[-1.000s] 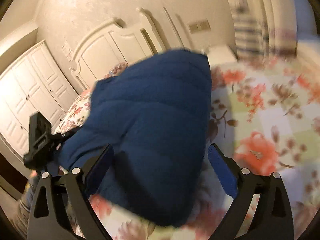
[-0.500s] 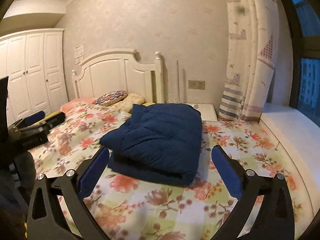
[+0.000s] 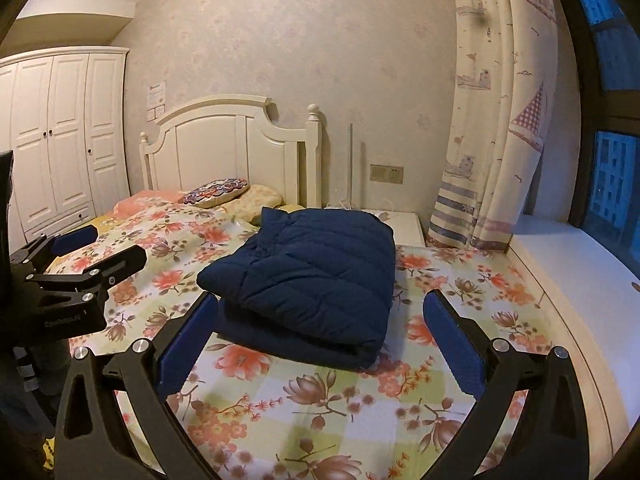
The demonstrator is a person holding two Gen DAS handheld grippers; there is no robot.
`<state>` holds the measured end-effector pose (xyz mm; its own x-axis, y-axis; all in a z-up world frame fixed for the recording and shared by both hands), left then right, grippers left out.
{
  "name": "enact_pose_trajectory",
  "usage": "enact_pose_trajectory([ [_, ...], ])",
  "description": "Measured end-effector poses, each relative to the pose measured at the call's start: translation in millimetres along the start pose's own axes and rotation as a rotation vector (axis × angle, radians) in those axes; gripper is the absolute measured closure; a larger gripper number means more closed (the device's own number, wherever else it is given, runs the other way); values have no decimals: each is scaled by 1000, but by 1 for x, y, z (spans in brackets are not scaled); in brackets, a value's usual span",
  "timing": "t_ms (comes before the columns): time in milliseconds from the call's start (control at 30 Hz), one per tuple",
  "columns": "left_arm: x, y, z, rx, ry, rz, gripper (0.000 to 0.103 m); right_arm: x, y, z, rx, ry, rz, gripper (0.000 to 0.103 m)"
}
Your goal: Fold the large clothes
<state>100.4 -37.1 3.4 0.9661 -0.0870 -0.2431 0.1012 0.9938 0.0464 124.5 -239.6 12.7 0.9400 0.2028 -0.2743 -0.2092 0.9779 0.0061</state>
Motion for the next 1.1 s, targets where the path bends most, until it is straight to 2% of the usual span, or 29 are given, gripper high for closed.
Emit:
enact_pose_trajectory([
  [1100, -3, 1, 0, 1, 2, 1, 2, -1, 2, -1, 8, 9, -7, 5],
])
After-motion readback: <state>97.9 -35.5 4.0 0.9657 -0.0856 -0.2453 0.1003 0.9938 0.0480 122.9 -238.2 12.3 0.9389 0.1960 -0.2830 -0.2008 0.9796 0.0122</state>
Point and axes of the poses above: each gripper's, at about its wrist camera, not at the fingertips, and x roughly the way its jaws point, y to its left, z to its top, the point moved 1 cm from there along x, roughly the way its jaws point, and after that the axes turned 5 degrees about -y, right-handed, at the moved point
